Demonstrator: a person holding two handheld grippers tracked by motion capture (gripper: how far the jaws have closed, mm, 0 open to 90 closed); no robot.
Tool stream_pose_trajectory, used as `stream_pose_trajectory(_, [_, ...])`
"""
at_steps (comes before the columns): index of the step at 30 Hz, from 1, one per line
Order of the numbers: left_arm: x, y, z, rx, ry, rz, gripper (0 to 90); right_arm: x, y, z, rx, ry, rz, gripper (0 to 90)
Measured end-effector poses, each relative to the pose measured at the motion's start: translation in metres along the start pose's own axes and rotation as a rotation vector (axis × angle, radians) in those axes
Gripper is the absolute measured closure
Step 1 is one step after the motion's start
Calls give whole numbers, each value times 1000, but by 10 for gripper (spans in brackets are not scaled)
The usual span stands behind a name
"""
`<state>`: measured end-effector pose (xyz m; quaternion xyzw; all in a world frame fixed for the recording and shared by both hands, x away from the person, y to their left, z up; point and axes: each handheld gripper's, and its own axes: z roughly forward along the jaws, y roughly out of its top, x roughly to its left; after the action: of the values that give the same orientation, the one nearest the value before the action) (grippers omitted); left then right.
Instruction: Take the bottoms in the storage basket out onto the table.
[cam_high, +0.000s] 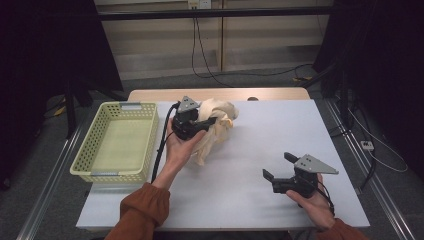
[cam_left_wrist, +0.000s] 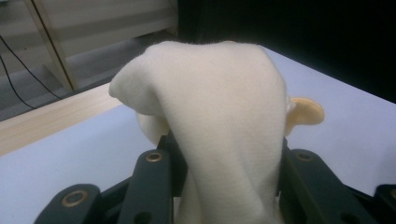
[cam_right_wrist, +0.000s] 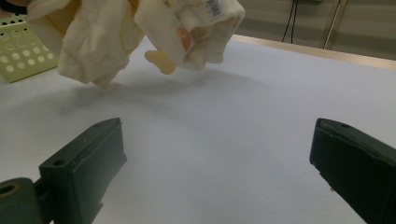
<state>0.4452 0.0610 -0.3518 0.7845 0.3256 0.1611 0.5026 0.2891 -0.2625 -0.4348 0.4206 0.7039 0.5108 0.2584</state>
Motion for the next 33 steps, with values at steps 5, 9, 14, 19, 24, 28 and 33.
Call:
stream_pose_trajectory(5, [4,-4,12,21,29,-2,659,0,0,0,0,0,0,31])
stream_pose_trajectory(9, [2,-7,19,43,37,18,658,1,0,1,1,1,-3,31])
stream_pose_trajectory(14, [3,-11,26,68,17,12,653,0,0,0,1,0,2,31])
stream_pose_trajectory(19, [-3,-18,33,129,27,56,640,0,0,0,2,0,-4,31])
stream_pose_trajectory(24, [-7,-24,40,145,22,61,635,0,0,0,2,0,-6,31])
stream_pose_trajectory(28, [-5,-28,46,181,35,61,636,0,0,0,0,1,-2,31])
stream_pose_trajectory(33, [-2,-36,53,202,44,46,634,0,0,0,2,0,0,31])
